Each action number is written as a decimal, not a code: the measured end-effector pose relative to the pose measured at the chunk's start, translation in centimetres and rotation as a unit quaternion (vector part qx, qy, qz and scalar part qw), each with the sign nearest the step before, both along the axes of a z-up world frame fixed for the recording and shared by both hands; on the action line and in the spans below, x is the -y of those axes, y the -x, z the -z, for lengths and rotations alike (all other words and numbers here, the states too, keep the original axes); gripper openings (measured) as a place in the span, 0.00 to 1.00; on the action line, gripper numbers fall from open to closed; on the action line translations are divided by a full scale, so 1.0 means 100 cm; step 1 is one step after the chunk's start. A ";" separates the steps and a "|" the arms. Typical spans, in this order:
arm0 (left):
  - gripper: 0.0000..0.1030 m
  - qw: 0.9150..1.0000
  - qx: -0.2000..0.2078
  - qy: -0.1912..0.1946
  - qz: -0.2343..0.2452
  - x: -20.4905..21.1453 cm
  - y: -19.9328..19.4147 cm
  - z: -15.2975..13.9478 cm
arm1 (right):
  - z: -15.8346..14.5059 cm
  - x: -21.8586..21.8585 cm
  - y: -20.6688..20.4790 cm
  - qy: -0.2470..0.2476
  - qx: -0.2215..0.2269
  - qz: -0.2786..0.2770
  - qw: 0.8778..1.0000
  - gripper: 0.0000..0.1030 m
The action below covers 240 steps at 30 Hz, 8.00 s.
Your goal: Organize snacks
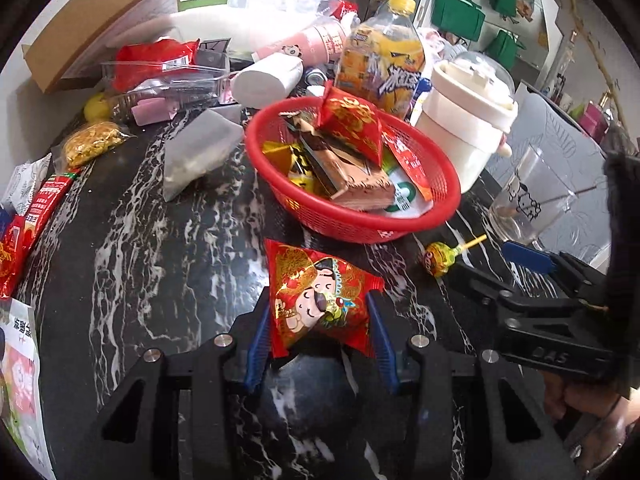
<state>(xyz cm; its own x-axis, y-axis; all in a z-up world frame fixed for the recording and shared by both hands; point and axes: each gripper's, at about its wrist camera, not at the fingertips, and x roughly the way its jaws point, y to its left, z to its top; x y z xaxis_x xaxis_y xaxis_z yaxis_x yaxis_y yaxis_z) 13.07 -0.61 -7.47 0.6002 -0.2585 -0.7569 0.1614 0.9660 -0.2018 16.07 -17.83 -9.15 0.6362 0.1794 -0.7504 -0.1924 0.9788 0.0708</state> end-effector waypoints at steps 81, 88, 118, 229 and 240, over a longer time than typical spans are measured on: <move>0.43 0.983 0.142 0.058 0.104 0.033 0.082 -0.127 | -0.118 0.015 0.141 -0.056 0.105 -0.023 0.993 0.25; 0.43 0.979 0.155 0.077 0.110 0.030 0.054 -0.143 | -0.137 0.012 0.112 -0.053 0.123 -0.038 0.990 0.25; 0.43 0.994 0.100 0.038 0.030 -0.013 -0.111 -0.085 | -0.078 -0.036 -0.061 -0.036 0.062 -0.076 0.994 0.25; 0.79 0.979 0.195 -0.050 0.040 0.019 0.106 -0.171 | -0.179 0.013 0.154 0.018 0.193 0.053 0.980 0.94; 0.79 0.989 0.139 -0.026 0.035 0.019 0.121 -0.132 | -0.139 0.020 0.172 0.014 0.146 0.054 0.988 0.94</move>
